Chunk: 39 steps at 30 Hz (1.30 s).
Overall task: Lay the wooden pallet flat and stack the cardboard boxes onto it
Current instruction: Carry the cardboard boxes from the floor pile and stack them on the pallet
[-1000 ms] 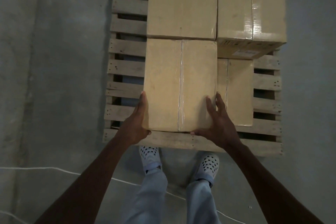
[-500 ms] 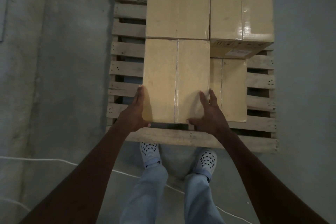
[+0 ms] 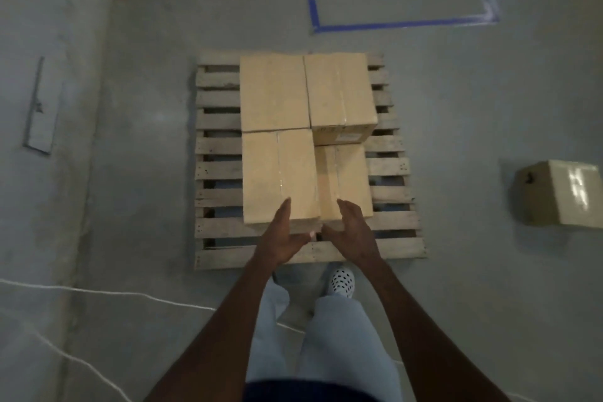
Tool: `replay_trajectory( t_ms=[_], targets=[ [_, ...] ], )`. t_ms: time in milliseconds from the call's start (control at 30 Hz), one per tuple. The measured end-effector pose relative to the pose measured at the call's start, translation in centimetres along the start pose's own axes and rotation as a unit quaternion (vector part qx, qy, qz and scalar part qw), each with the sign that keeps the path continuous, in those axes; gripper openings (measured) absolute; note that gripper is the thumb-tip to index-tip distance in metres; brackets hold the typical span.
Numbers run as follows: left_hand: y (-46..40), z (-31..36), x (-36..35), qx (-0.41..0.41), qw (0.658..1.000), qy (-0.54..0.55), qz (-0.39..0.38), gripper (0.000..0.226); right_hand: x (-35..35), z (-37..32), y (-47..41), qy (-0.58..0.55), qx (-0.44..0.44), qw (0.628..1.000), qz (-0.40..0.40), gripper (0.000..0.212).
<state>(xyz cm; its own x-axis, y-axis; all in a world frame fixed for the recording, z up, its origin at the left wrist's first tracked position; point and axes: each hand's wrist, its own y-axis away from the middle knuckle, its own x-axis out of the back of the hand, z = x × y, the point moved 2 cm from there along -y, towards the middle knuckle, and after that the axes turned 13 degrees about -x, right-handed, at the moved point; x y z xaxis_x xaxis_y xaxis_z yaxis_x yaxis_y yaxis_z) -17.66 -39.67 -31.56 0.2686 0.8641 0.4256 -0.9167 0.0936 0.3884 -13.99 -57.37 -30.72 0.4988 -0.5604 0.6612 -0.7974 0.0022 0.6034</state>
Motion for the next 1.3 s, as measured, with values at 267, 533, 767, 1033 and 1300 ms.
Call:
replay_trajectory(
  t_ms=[267, 533, 767, 1033, 1300],
  targets=[
    [1.7, 10.9, -1.7, -0.105, 0.988, -0.095, -0.069, 0.069, 9.2, 8.1, 8.0, -0.01, -0.061, 0.997, 0.046, 0.075],
    [0.3, 20.4, -12.5, -0.159, 0.976, -0.135, -0.063, 0.063, 18.5, 16.8, 8.8, -0.108, -0.064, 0.987, 0.099, 0.077],
    [-2.3, 28.9, -25.6, -0.195, 0.958, -0.164, -0.134, 0.062, 26.4, 29.2, 12.8, -0.142, -0.097, 0.972, 0.159, 0.073],
    [-4.9, 39.6, -41.8, -0.258, 0.92, -0.142, -0.257, 0.064, 35.5, 43.1, 15.4, -0.205, -0.223, 0.924, 0.234, 0.076],
    [-12.5, 47.9, -53.3, -0.324, 0.895, -0.12, -0.282, 0.048, 43.6, 53.8, 13.0, -0.208, -0.301, 0.895, 0.255, 0.077]
  ],
)
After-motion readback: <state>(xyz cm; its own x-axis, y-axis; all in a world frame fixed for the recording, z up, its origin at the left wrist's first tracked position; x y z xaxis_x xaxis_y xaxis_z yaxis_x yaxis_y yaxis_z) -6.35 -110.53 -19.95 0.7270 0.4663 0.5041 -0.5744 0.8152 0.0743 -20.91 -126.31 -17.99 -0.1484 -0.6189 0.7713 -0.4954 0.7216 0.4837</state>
